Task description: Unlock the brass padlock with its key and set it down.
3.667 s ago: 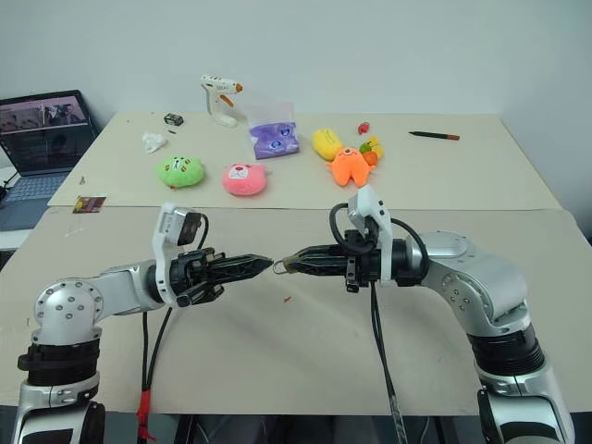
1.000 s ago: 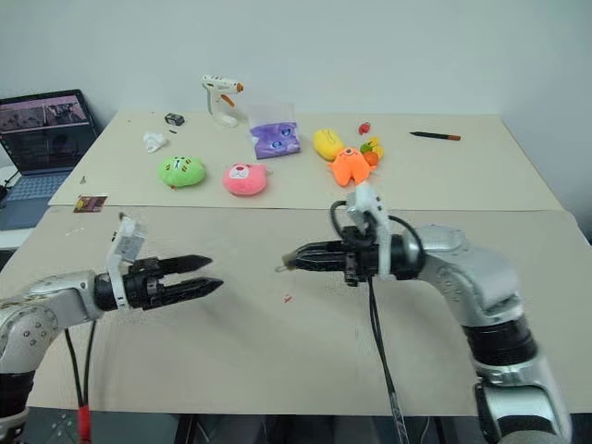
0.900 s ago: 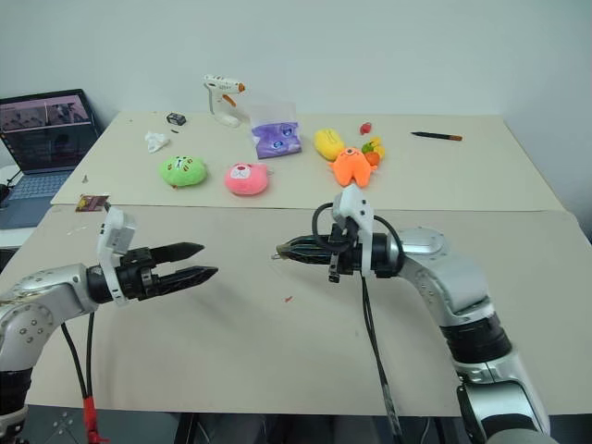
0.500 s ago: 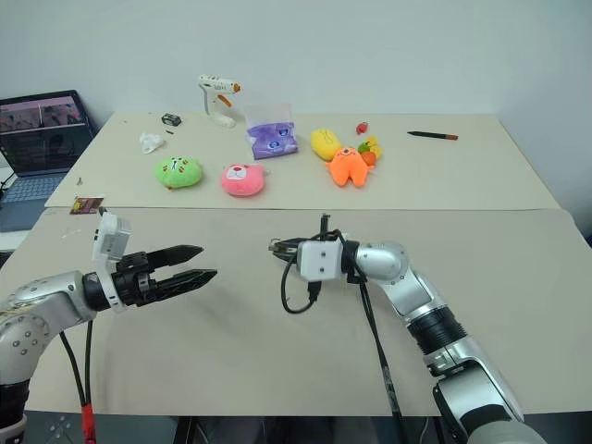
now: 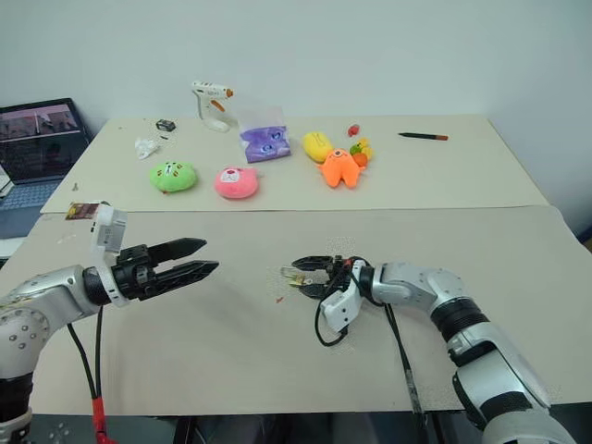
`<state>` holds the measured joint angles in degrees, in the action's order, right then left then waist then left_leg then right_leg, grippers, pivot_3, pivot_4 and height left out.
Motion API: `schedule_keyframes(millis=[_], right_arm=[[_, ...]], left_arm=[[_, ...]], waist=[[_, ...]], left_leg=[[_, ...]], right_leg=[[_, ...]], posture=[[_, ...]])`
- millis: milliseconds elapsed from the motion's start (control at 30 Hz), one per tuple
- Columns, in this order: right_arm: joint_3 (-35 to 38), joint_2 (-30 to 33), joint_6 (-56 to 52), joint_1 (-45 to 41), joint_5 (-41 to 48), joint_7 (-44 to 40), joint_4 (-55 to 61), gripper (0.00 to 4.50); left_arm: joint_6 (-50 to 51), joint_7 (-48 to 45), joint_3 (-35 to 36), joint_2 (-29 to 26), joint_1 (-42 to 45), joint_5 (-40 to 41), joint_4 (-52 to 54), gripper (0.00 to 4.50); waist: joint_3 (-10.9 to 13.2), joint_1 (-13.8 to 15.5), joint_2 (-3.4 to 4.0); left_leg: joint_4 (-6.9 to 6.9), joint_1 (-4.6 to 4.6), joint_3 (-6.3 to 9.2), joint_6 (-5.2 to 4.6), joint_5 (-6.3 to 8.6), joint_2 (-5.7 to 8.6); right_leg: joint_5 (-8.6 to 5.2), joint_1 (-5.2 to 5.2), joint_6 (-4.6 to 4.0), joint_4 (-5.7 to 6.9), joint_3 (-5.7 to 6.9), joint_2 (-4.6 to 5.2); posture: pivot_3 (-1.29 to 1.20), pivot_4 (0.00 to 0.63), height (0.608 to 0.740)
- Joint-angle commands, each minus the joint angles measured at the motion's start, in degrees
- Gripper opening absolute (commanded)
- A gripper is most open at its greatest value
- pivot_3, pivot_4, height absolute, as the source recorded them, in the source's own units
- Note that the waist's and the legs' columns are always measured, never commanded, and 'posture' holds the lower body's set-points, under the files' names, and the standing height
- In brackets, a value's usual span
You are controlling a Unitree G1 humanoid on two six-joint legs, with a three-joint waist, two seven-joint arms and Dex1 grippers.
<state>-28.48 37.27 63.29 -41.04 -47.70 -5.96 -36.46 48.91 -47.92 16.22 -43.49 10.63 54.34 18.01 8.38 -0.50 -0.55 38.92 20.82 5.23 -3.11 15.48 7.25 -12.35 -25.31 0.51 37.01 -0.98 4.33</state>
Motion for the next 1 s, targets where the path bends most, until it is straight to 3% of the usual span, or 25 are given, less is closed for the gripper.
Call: schedule_keyframes(millis=[33, 233, 300, 333, 400, 433, 500, 567, 667, 800, 1000], right_arm=[[2.0, 7.6, 3.1, -1.1, -2.1, 3.9, -2.4, 4.45], [3.6, 13.6, 4.1, -1.4, 0.6, 4.8, -3.8, 4.45], [4.4, 13.3, 1.2, -1.8, 9.1, -2.8, -8.1, 4.45], [5.0, 12.0, -3.3, -0.7, 19.5, -13.0, -9.4, 4.45], [9.8, 9.9, -34.2, 5.4, 52.2, -40.5, 3.8, 4.45], [11.7, 9.7, -45.5, 7.2, 61.7, -48.2, 9.4, 4.45], [14.4, 14.7, -71.7, 10.3, 82.3, -57.6, 25.5, 4.45], [17.7, 17.7, -85.4, 12.6, 93.5, -59.6, 36.2, 4.45], [22.5, 17.7, -94.6, 14.2, 100.3, -55.4, 44.1, 4.45], [24.3, 18.6, -97.9, 17.8, 98.3, -54.7, 51.3, 4.45], [26.7, 16.9, -99.4, 18.5, 96.1, -53.9, 51.3, 4.45]], left_arm=[[-1.6, -1.2, -1.1, 0.7, 0.9, -0.9, -0.5, 4.50], [-3.4, -2.7, -3.0, 1.2, 1.1, -3.6, -1.4, 4.50], [-4.7, -3.2, -3.7, 0.9, 1.1, -5.3, -1.8, 4.50], [-5.4, -3.2, -4.2, 0.7, 1.1, -6.4, -2.0, 4.50], [-8.0, -4.1, -5.1, -0.3, 0.3, -9.6, -1.3, 4.50], [-8.9, -4.6, -5.3, -0.7, 0.0, -10.5, -1.1, 4.50], [-14.3, -3.8, -5.7, -1.3, -1.0, -16.1, -0.4, 4.50], [-20.0, -3.9, -5.9, -1.7, -1.6, -20.9, -0.9, 4.50], [-22.6, -5.1, -5.0, -1.7, -1.8, -22.0, -2.0, 4.50], [-21.1, -5.5, -4.1, -2.0, -1.8, -20.7, -1.7, 4.50], [-21.1, -3.7, -4.3, -1.6, 2.0, -22.2, -4.5, 4.50]], waist=[[0.0, 0.3, 0.00], [0.0, -0.5, -0.08], [0.1, -0.9, -0.13], [0.1, -1.0, -0.17], [0.2, -1.4, -0.37], [0.2, -1.4, -0.36], [0.3, -1.4, -0.24], [0.5, -0.8, 0.10], [0.5, -0.2, 0.13], [0.5, 0.8, 0.12], [0.5, 1.4, 0.12]], left_leg=[[-0.02, -0.08, 0.00, 0.00, 0.00, 0.02], [-0.10, -0.24, -0.01, -0.01, 0.01, -0.08], [-0.18, -0.27, -0.24, 0.01, 0.01, -0.18], [-0.21, -0.33, -0.36, 0.01, 0.01, -0.23], [-0.24, -0.46, -0.52, -0.03, 0.02, -0.33], [-0.22, -0.62, -0.53, -0.15, 0.10, -0.65], [-0.15, -0.65, -0.55, -0.69, 0.49, -0.93], [-0.10, -0.56, -0.59, -0.82, 0.70, -0.93], [-0.11, -0.56, -0.61, -0.66, 1.12, -1.07], [-0.10, -0.46, -0.63, -0.61, 1.30, -1.14], [0.38, 0.37, -0.78, -0.38, 1.18, -1.07]], right_leg=[[0.00, 0.09, 0.00, 0.00, 0.01, 0.02], [-0.04, 0.25, -0.05, -0.09, -0.15, 0.04], [-0.05, 0.20, -0.08, -0.08, -0.41, 0.04], [-0.05, 0.23, -0.08, -0.08, -0.56, 0.01], [-0.05, 0.39, -0.08, -0.23, -0.75, -0.02], [-0.05, 0.83, -0.08, -0.56, -0.67, -0.16], [0.07, 1.06, -0.11, -0.92, -0.58, -0.36], [0.09, 0.93, -0.09, -0.93, -0.63, -0.35], [0.06, 0.74, -0.13, -0.94, -0.62, -0.49], [0.05, 0.60, -0.14, -0.97, -0.59, -0.56], [0.12, -0.05, -0.03, -0.92, -0.59, -0.49]], posture=[[0.00, 0.150, 0.740], [0.00, 0.150, 0.740], [0.00, 0.150, 0.740], [0.00, 0.150, 0.740], [0.00, 0.150, 0.740], [0.00, 0.150, 0.740], [0.00, 0.150, 0.740], [0.00, 0.150, 0.740], [0.00, 0.150, 0.740], [0.00, 0.150, 0.740], [0.00, 0.150, 0.740]])
